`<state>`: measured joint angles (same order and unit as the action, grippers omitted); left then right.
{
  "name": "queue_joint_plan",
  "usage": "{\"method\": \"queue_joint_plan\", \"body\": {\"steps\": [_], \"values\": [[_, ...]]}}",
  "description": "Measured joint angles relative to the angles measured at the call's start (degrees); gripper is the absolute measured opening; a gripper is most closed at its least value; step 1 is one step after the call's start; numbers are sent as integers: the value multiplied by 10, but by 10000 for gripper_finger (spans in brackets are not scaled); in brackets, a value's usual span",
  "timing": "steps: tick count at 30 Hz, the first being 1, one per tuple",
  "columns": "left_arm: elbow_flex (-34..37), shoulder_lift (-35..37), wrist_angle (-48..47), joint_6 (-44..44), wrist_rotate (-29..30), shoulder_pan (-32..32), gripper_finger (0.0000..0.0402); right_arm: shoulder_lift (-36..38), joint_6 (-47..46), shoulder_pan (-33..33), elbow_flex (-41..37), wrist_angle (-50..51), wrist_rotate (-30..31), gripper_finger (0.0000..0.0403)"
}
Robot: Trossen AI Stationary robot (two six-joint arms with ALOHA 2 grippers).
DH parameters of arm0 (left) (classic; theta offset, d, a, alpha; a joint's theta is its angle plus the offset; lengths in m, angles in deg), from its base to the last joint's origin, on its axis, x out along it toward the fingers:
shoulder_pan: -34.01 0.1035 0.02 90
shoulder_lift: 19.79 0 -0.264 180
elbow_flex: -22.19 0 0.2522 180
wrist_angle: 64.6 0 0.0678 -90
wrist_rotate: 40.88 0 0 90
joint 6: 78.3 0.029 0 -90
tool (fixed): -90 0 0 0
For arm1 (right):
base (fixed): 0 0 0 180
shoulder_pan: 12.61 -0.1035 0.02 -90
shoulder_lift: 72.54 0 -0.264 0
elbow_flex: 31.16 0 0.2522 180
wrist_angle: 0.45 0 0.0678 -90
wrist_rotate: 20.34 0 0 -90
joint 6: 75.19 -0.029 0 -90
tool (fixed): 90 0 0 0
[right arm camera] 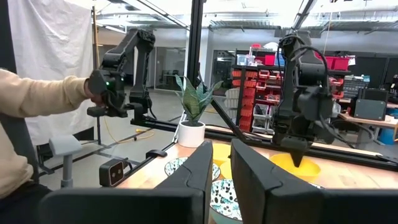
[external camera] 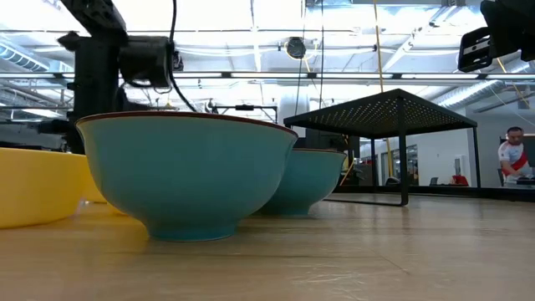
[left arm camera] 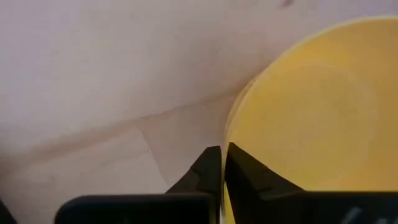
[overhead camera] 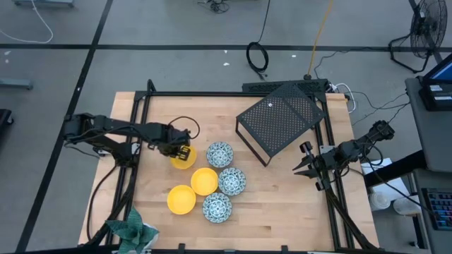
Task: Pick & Place Mini bowls
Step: Put the top yellow bowl on the shelf
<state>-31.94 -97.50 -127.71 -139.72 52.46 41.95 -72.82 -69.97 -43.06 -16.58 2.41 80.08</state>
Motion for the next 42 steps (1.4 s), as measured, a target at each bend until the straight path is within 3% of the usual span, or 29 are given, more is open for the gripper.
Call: {"method": "queue_joint_plan", "body": {"steps": [6,14,20,24,27,31,34,36,39,42], "values": [[-83,36,-4,88,137,-30,7,0,0,0,0,0,0,43],[-227,67,2,322,370,-63,5,0,0,0,0,0,0,43],[-253,66,109,469,597,-73,6,0,0,0,0,0,0,43],[-224,66,242,571,668,-72,5,0,0,0,0,0,0,43],[-188,66,372,661,671,-63,6,0,0,0,0,0,0,43],[-128,66,560,784,612,-45,6,0,13,0,0,-7,0,43],[-91,66,682,839,520,-25,5,0,28,0,0,-33,0,43],[-82,66,728,847,457,-11,4,0,-11,0,0,-56,-1,43],[-81,66,757,842,357,9,8,0,-72,0,0,-94,13,43],[-81,64,766,846,261,30,4,0,-75,0,0,-119,33,43]]}}
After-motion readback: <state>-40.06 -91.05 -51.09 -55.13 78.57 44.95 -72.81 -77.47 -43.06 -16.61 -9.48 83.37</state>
